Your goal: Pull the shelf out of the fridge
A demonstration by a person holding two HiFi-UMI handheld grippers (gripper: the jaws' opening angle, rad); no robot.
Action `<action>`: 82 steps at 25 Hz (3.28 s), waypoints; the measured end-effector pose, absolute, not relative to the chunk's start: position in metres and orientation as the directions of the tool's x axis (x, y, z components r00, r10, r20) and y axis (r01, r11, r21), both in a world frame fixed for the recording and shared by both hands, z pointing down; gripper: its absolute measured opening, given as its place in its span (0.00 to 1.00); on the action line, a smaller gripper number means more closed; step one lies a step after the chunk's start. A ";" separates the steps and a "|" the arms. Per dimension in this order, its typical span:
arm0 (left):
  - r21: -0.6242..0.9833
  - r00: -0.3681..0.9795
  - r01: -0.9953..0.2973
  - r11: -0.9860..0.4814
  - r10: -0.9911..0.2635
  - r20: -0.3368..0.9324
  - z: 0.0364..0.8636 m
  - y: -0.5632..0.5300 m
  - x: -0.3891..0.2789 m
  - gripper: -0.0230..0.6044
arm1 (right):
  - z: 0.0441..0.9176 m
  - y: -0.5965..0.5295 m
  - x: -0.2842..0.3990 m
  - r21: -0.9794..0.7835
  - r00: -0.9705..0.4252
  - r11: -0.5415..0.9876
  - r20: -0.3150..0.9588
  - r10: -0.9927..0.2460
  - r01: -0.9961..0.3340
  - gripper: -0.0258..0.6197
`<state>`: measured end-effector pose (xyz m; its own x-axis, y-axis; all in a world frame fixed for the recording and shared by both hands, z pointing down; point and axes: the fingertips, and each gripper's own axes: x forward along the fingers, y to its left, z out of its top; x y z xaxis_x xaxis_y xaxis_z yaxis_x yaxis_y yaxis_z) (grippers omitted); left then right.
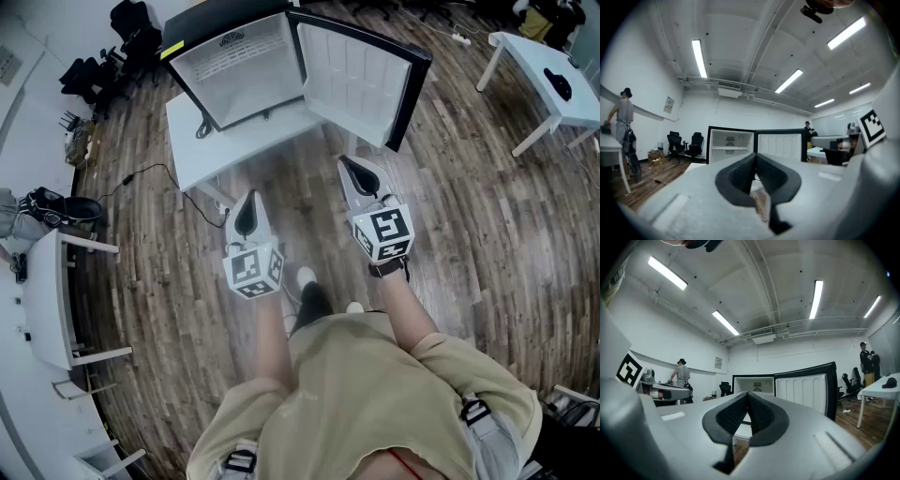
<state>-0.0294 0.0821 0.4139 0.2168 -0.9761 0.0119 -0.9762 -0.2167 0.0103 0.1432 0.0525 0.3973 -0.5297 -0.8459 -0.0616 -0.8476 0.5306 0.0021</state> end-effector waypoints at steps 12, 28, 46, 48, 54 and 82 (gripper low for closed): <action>-0.004 0.293 -0.956 -0.293 -0.956 0.006 0.408 0.010 -0.083 0.04 | 0.408 -0.026 0.087 -0.152 -0.522 0.521 -0.037 -0.852 -0.840 0.05; 0.043 0.359 -0.933 -0.358 -0.933 0.020 0.425 -0.085 -0.172 0.04 | 0.424 -0.125 -0.027 -0.163 -0.554 0.545 0.018 -0.832 -0.823 0.05; 0.101 0.348 -0.932 -0.347 -0.937 -0.011 0.433 -0.232 -0.179 0.04 | 0.448 -0.284 -0.048 -0.259 -0.576 0.543 0.067 -0.815 -0.799 0.05; 0.104 0.340 -0.935 -0.339 -0.940 -0.010 0.431 -0.254 -0.179 0.04 | 0.450 -0.306 -0.050 -0.277 -0.583 0.546 0.067 -0.810 -0.791 0.05; 0.100 0.338 -0.937 -0.335 -0.941 0.018 0.441 -0.303 -0.177 0.04 | 0.467 -0.362 -0.061 -0.386 -0.619 0.549 0.074 -0.782 -0.741 0.08; 0.110 0.235 -0.969 -0.221 -0.963 0.134 0.478 -0.356 -0.213 0.04 | 0.496 -0.553 -0.106 -0.968 -0.465 0.243 -0.190 -0.865 -0.057 0.36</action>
